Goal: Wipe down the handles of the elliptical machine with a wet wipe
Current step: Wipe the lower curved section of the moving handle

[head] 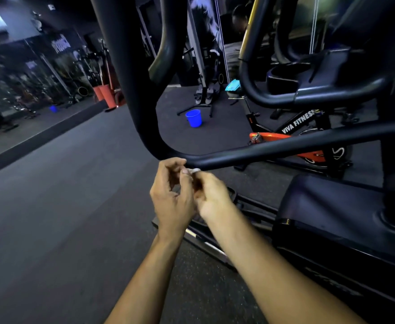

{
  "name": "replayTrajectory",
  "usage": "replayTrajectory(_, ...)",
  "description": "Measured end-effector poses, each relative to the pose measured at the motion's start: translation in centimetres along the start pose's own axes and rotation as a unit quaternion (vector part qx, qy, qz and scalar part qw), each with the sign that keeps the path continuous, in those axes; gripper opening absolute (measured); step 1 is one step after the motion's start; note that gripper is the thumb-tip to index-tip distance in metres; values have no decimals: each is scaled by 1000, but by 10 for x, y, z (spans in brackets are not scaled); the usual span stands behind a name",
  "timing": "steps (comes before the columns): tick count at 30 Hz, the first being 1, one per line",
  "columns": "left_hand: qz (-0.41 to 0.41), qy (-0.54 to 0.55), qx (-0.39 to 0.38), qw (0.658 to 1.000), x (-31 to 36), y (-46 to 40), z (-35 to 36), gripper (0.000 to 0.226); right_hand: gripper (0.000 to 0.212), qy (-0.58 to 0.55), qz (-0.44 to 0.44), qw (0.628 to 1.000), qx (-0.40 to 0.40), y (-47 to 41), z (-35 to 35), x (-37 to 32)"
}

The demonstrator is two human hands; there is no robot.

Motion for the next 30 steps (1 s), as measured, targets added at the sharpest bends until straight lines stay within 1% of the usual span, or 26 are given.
replayTrajectory(3, -11, 13, -15, 1000, -4, -1, 3, 23, 29, -29, -95, 994, 35, 3, -33, -42)
replayTrajectory(5, -24, 21, -20, 999, -5, 2, 6, 22, 32, -32, -127, 990, 57, 7, -50, -64)
replayTrajectory(8, -30, 25, -32, 999, -3, 7, 14, 20, 32, -22, -124, 991, 50, 8, -40, -63)
replayTrajectory(11, -14, 16, -41, 999, 4, 8, 21, 21, 26, 16, -62, 998, 14, 6, -17, -33)
replayTrajectory(13, -10, 11, -41, 999, 8, 7, 24, 22, 20, 31, -33, 999, 13, 7, -15, -24)
replayTrajectory(15, -14, 9, -43, 999, 8, 7, 26, 22, 23, 21, -47, 998, 19, 13, -21, -34)
replayTrajectory(17, -23, 11, -46, 999, 5, 7, 30, 21, 35, -10, -77, 996, 42, 12, -42, -60)
replayTrajectory(20, -34, 19, -49, 998, 4, 9, 40, 21, 36, -43, -121, 989, 73, 9, -67, -96)
replayTrajectory(22, -31, 18, -48, 998, 9, 11, 49, 22, 31, -11, -109, 991, 77, 12, -63, -90)
replayTrajectory(24, -25, 17, -47, 998, 15, 12, 56, 23, 23, 32, -78, 995, 46, 15, -50, -70)
replayTrajectory(26, -16, 18, -57, 998, 19, 12, 64, 22, 22, 35, -77, 996, 37, 24, -46, -75)
replayTrajectory(30, -9, 18, -64, 998, 19, 7, 71, 19, 36, -49, -143, 982, 113, 20, -91, -135)
Point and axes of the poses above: each hand's wrist, its own y-axis away from the middle knuckle, its own z-axis out of the palm, x = y × z, the point moved 9 cm from there along -y, towards the middle knuckle, and after that the axes turned 4 degrees about x, right-handed, at the moved point
